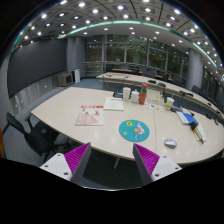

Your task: Arrange mouse

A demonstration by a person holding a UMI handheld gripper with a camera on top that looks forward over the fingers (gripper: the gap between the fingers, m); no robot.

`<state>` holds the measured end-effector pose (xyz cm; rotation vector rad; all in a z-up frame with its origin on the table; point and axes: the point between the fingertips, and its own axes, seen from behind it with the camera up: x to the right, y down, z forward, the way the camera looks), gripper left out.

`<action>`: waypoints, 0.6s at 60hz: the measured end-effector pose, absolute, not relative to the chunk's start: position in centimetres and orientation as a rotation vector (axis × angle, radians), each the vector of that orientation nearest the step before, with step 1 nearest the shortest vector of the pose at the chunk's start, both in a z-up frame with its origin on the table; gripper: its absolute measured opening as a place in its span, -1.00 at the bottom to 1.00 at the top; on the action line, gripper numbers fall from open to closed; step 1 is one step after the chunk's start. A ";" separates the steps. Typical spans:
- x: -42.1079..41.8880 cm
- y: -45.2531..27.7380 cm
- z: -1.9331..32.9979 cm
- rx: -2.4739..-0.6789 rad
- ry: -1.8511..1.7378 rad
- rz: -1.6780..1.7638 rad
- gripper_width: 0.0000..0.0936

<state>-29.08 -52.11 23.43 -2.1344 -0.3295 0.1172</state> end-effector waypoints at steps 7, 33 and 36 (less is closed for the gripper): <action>-26.1 -52.2 21.0 -2.181 -0.295 0.089 0.84; -1.1 -43.1 7.0 -2.277 -0.047 -0.207 0.84; 1.5 -40.8 5.9 -2.265 -0.023 -0.221 0.84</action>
